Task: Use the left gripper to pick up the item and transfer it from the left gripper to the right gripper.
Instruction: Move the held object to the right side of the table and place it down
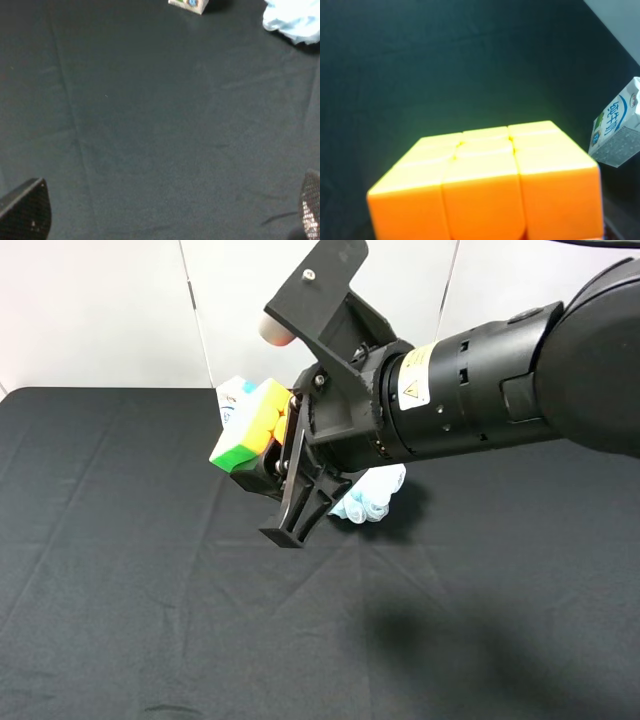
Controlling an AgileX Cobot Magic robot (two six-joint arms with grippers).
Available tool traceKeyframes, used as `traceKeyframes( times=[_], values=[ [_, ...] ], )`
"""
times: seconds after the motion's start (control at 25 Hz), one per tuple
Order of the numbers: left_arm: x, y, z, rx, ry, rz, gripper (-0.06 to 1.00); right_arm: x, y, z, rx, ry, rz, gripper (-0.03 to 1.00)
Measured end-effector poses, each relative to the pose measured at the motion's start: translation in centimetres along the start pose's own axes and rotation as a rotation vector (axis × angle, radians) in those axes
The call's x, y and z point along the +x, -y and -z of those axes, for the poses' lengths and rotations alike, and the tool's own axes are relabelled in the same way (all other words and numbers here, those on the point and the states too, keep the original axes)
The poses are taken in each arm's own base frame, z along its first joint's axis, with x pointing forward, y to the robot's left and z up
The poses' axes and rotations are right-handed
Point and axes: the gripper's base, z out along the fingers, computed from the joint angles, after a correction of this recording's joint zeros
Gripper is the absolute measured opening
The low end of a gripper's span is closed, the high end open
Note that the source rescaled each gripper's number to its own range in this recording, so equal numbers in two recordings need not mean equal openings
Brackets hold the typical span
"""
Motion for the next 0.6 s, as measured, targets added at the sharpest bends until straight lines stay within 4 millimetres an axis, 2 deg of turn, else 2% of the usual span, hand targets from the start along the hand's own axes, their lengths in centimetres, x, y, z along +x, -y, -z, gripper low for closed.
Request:
traceKeyframes(
  times=[0.24,0.6],
  values=[
    [1.0,0.3,-2.1,0.028,-0.020,0.000,0.98,0.1,0.0,0.0,-0.003,-0.009,-0.024,0.00],
    [0.9,0.4,-2.2,0.036,-0.009,-0.011,0.97,0.2,-0.1,0.0,-0.009,-0.027,-0.033,0.00]
  ],
)
